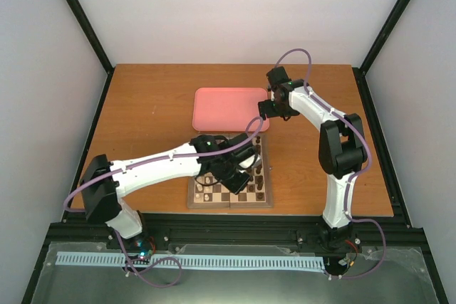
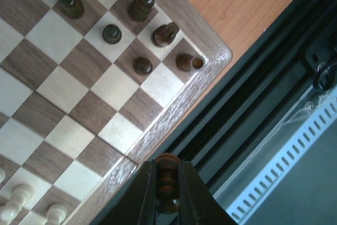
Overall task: Set up the chess pieces on the board
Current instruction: Place the chess piece on the chessboard.
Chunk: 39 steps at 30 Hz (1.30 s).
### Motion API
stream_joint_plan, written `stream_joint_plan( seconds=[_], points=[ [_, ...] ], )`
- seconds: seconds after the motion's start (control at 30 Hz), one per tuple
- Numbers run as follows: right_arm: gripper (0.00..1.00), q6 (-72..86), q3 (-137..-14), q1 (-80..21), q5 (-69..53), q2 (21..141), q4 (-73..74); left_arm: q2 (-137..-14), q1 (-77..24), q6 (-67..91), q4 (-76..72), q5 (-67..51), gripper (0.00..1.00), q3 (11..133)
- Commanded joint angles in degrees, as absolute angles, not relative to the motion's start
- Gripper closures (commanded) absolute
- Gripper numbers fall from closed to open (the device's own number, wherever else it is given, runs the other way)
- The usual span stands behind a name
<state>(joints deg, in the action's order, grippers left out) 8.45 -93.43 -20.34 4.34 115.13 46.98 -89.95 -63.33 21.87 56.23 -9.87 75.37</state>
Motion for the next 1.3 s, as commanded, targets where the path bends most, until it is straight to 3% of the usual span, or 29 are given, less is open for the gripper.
stream_joint_plan(
  seconds=[0.0,1.27],
  points=[
    [0.00,8.1,-93.2,-20.6,6.8,115.5,45.6,-93.0,-65.6,25.2,50.9,-5.1,0.99,76.2],
    [0.00,8.0,-92.0,-20.6,6.1,116.5,44.3,-105.6,-68.8,24.8,43.3,-6.3,0.99,73.9]
  ],
)
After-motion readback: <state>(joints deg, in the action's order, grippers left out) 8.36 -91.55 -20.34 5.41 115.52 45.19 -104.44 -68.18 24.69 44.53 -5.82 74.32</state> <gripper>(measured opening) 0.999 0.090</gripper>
